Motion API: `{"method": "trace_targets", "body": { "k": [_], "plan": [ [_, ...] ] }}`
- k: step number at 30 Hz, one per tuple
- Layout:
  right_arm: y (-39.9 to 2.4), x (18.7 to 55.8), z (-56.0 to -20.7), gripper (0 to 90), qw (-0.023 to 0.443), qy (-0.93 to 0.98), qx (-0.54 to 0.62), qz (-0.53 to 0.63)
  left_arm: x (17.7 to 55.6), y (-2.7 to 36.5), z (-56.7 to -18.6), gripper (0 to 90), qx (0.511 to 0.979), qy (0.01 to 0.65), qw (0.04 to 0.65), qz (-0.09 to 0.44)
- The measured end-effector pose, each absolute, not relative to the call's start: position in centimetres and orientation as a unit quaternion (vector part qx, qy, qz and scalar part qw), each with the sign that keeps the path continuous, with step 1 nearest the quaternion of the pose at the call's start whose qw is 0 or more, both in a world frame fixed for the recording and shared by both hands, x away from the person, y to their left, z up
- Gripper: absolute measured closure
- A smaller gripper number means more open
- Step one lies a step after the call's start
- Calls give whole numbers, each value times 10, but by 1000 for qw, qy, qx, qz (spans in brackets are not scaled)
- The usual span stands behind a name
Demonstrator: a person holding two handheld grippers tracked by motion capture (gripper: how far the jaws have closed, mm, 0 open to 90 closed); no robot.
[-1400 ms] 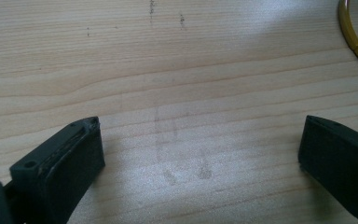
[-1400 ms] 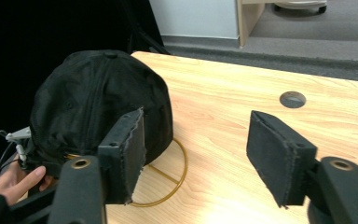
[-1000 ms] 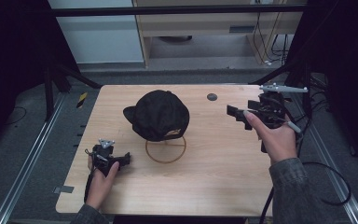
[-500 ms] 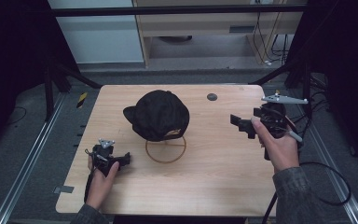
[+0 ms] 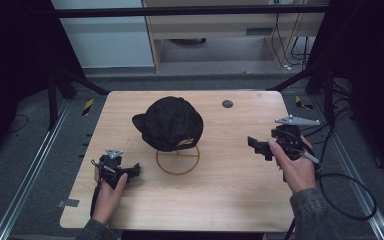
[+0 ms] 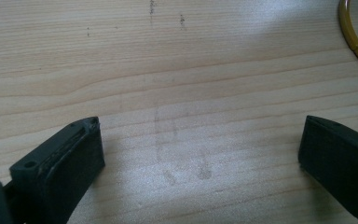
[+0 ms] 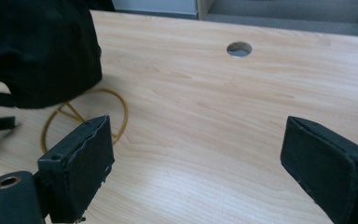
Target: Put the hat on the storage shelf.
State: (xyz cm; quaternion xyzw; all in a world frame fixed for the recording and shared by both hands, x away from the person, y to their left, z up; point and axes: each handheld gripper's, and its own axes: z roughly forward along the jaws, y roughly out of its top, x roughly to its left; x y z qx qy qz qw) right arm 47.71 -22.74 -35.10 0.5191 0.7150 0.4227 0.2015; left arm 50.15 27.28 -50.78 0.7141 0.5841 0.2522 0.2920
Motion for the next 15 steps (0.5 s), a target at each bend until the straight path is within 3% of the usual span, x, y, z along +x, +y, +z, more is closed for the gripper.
{"method": "trace_targets", "body": {
  "k": [15],
  "plan": [
    [-217, 475, -406, 113, 184, 737, 522, 388, 502, 273, -508, 0, 714, 584, 292, 252]
  ]
}}
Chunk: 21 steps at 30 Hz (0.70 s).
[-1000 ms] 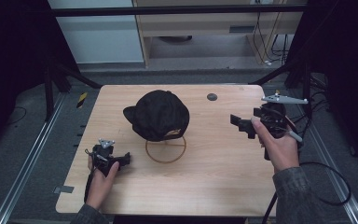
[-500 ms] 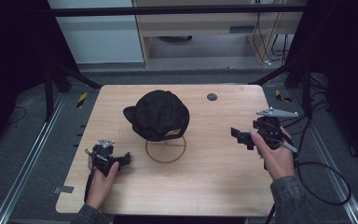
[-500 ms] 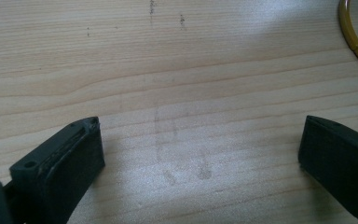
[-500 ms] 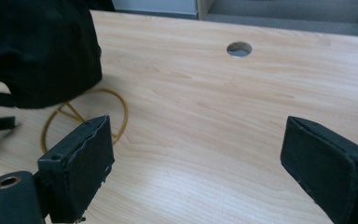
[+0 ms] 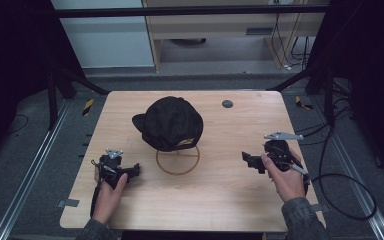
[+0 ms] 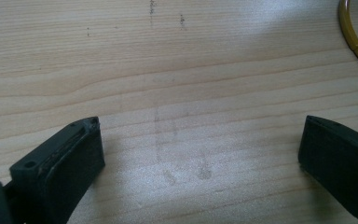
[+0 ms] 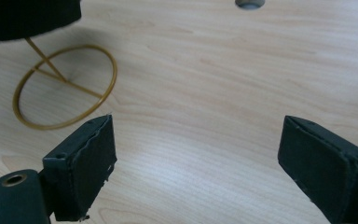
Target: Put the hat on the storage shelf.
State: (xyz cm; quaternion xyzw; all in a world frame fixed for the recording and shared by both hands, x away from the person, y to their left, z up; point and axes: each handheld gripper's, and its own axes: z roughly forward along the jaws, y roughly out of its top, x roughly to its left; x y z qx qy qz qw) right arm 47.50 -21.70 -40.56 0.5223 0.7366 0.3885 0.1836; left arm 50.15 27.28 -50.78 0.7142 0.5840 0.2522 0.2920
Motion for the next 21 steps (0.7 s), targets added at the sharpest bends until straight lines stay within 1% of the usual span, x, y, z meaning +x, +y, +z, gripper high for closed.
{"method": "trace_targets", "body": {
  "k": [14, 21],
  "plan": [
    [-199, 476, -447, 109, 170, 755, 515, 368, 502, 273, -508, 0, 714, 584, 292, 252],
    [-192, 475, -462, 109, 173, 764, 508, 357, 502, 273, -508, 0, 714, 584, 292, 252]
  ]
}}
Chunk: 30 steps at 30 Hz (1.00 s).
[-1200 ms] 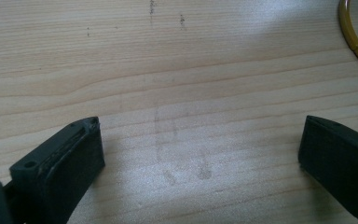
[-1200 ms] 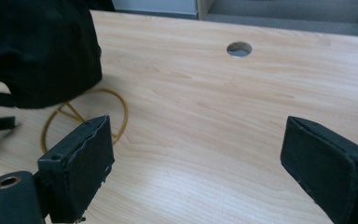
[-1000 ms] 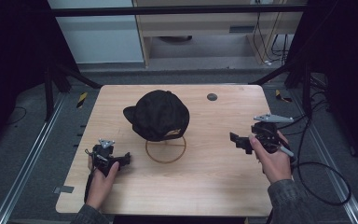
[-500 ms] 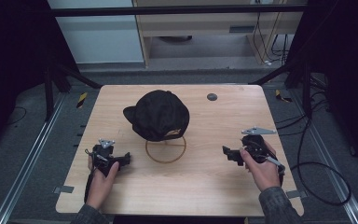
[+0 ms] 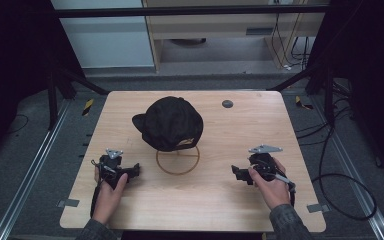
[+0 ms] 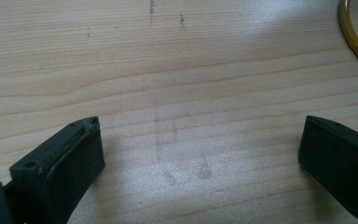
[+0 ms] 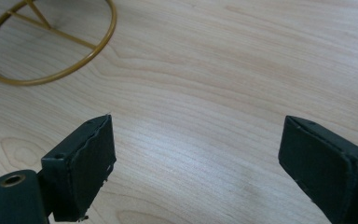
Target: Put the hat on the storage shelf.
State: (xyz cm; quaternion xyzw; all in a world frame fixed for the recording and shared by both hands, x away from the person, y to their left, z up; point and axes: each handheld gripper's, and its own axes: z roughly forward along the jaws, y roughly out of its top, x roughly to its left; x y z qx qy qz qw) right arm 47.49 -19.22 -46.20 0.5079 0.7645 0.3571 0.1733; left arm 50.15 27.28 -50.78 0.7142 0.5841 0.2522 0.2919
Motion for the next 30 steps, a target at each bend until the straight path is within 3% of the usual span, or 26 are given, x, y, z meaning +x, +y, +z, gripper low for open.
{"method": "trace_targets", "body": {
  "k": [30],
  "plan": [
    [-166, 472, -498, 98, 191, 779, 486, 346, 502, 273, -508, 0, 714, 584, 292, 252]
  ]
}}
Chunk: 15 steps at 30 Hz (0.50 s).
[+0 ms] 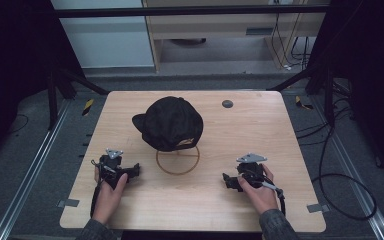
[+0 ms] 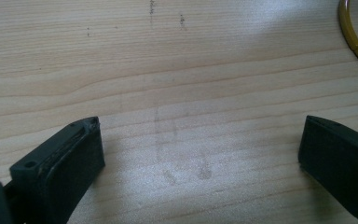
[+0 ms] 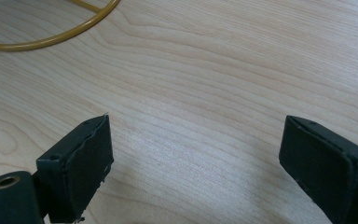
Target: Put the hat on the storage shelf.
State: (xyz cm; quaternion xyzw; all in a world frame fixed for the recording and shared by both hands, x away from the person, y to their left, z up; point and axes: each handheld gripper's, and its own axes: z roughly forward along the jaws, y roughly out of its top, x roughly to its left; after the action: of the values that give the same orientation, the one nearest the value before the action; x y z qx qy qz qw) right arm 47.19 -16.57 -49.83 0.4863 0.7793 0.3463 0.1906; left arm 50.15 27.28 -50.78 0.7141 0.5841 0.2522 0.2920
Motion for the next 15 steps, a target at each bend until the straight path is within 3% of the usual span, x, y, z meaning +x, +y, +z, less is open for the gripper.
{"method": "trace_targets", "body": {
  "k": [15],
  "plan": [
    [-155, 475, -506, 97, 188, 778, 490, 345, 502, 273, -508, 0, 714, 584, 292, 252]
  ]
}}
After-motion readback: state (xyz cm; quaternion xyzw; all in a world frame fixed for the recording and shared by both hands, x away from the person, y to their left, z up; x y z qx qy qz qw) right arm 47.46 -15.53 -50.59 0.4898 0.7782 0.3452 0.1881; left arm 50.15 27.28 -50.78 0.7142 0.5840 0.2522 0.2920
